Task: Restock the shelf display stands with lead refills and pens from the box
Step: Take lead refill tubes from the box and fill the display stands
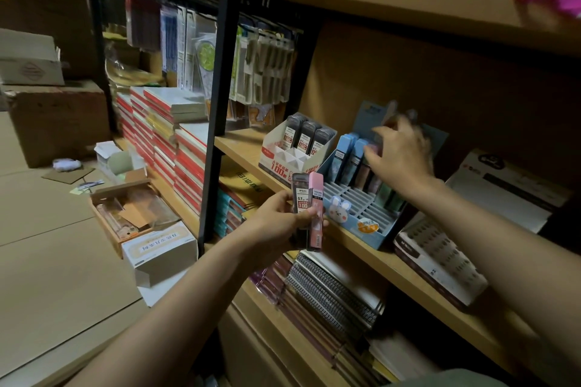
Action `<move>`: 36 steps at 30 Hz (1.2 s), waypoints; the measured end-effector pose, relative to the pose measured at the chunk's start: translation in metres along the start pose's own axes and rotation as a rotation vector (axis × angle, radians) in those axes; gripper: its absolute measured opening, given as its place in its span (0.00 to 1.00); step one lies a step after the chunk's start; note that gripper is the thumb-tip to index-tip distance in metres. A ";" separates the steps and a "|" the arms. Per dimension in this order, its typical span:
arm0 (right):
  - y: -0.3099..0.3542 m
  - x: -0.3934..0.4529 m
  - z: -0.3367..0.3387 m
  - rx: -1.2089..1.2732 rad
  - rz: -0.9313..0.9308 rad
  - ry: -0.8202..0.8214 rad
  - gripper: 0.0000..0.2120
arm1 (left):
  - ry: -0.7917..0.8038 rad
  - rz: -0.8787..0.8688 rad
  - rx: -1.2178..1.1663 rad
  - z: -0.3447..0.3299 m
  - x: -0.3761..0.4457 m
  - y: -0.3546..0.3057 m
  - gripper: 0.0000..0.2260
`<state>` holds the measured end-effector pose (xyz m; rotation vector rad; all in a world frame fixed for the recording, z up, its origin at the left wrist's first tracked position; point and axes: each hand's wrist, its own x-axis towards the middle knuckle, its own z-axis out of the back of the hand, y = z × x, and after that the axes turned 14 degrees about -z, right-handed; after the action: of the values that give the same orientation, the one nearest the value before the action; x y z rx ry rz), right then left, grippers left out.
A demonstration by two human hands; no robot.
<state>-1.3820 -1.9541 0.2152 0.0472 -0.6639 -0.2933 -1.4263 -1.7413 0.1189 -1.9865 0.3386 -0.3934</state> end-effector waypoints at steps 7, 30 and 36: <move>-0.009 -0.010 -0.003 -0.178 -0.004 0.114 0.18 | 0.014 -0.020 0.033 0.000 -0.004 -0.002 0.16; -0.014 -0.020 0.059 0.916 -0.327 0.494 0.09 | -0.050 -0.024 -0.108 -0.006 0.005 0.000 0.10; -0.025 0.009 0.055 0.312 0.017 0.088 0.11 | -0.075 -0.002 -0.088 -0.004 0.009 0.004 0.11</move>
<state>-1.4149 -1.9778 0.2603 0.3503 -0.6170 -0.1678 -1.4203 -1.7495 0.1176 -2.0822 0.3111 -0.3086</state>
